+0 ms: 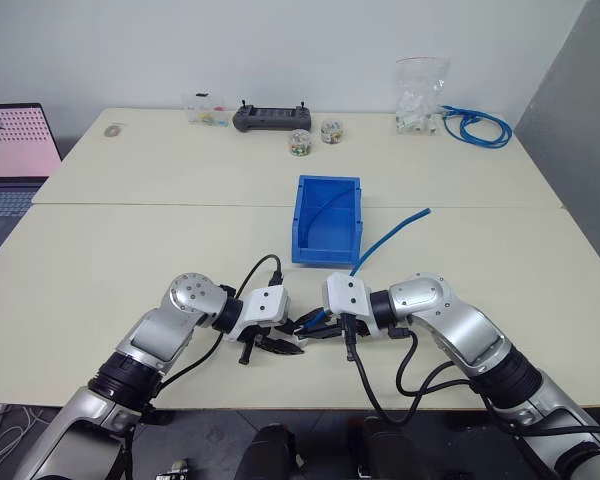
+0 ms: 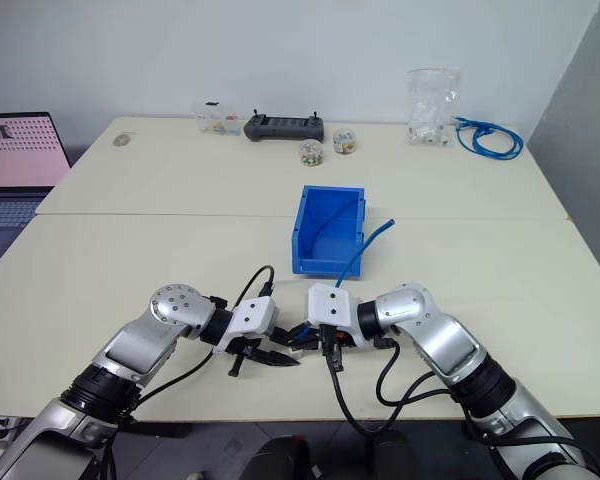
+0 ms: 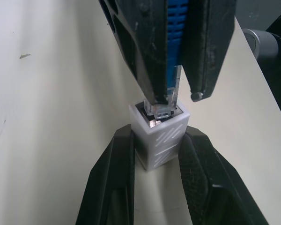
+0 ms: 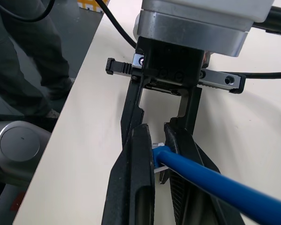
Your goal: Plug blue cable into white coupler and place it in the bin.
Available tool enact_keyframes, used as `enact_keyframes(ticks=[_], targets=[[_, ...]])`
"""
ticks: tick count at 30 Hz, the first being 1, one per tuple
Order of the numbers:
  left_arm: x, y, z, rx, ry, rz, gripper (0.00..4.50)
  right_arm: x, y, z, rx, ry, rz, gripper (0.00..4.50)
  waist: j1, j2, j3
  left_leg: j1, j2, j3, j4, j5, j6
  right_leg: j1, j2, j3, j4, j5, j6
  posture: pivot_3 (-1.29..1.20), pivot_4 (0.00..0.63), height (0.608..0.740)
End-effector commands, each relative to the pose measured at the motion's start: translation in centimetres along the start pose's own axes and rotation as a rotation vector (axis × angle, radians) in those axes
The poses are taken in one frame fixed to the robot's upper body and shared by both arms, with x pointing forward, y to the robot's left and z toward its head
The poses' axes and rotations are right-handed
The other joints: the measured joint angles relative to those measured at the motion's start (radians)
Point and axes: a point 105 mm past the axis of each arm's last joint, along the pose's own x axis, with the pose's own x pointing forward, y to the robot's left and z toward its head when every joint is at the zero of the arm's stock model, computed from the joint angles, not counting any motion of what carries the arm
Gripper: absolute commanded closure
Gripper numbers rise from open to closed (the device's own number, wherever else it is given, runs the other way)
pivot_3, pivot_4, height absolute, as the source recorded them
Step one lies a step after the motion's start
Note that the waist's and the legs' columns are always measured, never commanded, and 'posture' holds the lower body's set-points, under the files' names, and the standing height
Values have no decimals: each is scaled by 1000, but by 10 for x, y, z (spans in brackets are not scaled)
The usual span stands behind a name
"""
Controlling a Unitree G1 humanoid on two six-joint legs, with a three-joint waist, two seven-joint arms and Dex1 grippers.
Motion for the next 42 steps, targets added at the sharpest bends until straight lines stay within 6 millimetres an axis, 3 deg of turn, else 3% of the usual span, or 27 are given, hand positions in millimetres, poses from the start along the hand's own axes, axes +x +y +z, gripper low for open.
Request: enact_keyframes(ticks=[1,12,28,37,42], targets=[[7,-8,-6,-12,28,-34,3510,2,3,0,2,4,30,4369,0,0,0,0,0,0,0,0,0,0,0,0,0,0,0,0,150,740],[8,-8,-6,-1,28,-32,3510,11,-5,-7,-7,55,150,4369,-1,1,-4,3,0,1,0,0,0,2,0,0,0,0,0,0,150,740],[8,-10,-7,-12,27,-21,3514,17,6,-10,-29,97,261,4370,-2,1,-4,3,0,1,0,0,0,2,0,0,0,0,0,0,150,740],[8,-7,-6,-13,22,-11,3515,23,25,-47,58,223,363,4370,-2,2,-10,3,0,1,-1,0,0,2,0,0,0,0,0,0,150,740],[7,-4,-6,-23,17,7,3518,22,21,-51,58,231,353,4370,-2,3,-17,7,0,1,-1,0,0,6,0,0,-1,0,0,0,150,740]])
